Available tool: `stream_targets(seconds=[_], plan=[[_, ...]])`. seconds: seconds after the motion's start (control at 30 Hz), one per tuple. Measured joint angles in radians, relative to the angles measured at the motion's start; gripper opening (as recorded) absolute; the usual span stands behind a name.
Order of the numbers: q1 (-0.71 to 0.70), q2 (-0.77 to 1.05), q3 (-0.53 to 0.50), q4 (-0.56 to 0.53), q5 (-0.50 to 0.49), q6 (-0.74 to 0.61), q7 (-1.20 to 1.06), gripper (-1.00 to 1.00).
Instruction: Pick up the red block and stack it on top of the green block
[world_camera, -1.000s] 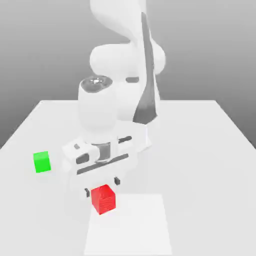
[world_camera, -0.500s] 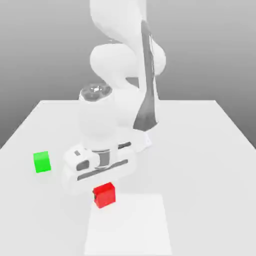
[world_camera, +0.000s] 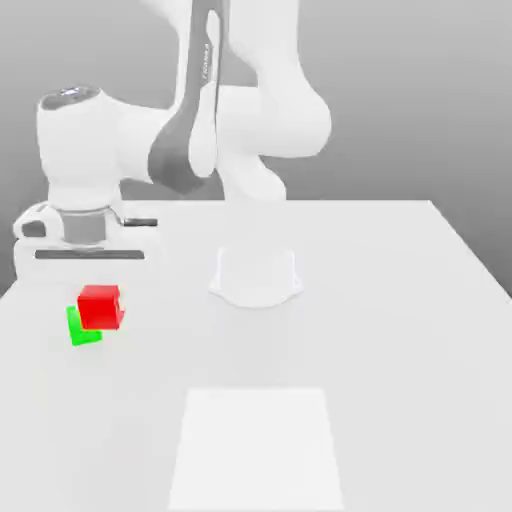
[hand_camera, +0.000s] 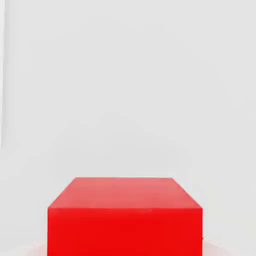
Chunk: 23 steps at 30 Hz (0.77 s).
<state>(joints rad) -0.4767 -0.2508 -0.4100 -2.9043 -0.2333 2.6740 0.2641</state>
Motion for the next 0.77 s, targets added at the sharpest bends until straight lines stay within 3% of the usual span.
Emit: stream_targets(seconds=[0.2,0.47,0.77], plan=[[-0.172,-0.019,-0.097,-0.023,-0.035,-0.007,0.051,-1.00],[-0.060,0.117,-0.162,-0.027,0.173,0.089,-0.087,-1.00],[0.003,0.243,-0.171,-0.021,0.367,0.189,-0.220,-1.00]])
